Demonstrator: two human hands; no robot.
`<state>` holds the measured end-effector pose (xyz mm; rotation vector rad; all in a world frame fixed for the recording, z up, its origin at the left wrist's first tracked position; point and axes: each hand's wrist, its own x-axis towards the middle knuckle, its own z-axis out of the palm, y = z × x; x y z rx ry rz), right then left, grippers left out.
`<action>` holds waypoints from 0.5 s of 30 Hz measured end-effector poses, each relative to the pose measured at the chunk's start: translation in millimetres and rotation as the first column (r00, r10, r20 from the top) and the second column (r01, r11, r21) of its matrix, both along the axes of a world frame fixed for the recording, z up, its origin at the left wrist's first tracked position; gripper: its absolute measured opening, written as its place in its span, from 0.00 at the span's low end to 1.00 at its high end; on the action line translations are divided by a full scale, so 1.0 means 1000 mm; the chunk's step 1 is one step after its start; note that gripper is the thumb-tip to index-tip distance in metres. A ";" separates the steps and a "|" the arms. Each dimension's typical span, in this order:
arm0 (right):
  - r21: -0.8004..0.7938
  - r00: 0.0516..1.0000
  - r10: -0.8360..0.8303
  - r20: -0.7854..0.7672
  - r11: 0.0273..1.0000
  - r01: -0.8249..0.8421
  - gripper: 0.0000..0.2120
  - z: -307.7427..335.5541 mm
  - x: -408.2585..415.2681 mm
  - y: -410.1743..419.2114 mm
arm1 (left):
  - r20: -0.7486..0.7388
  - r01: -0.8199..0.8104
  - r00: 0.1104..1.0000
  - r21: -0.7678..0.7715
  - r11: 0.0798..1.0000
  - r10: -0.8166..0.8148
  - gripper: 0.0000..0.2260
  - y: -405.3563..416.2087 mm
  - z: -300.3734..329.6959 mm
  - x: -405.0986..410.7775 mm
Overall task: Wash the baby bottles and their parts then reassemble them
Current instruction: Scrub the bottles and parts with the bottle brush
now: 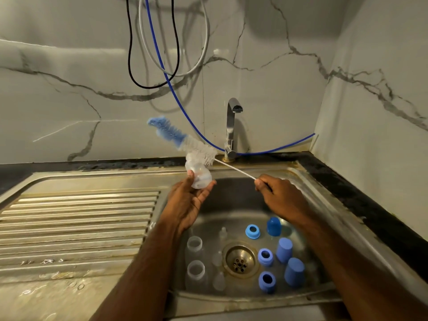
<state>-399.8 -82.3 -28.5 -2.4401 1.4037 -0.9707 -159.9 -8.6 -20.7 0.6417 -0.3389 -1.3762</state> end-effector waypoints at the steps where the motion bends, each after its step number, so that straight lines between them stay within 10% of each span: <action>1: 0.003 1.000 0.023 -0.010 1.000 -0.023 0.13 -0.001 0.004 0.001 | 0.016 0.008 1.000 0.014 1.000 -0.009 0.19 0.001 0.000 -0.003; 8: 0.029 1.000 -0.009 -0.001 1.000 0.009 0.14 0.004 -0.007 -0.001 | -0.058 0.022 0.998 -0.018 1.000 -0.023 0.20 0.002 -0.001 0.006; 15: 0.024 0.998 0.058 -0.021 0.998 -0.057 0.13 0.002 -0.005 -0.002 | 0.493 -0.129 0.863 0.014 0.992 0.106 0.24 0.007 -0.005 0.003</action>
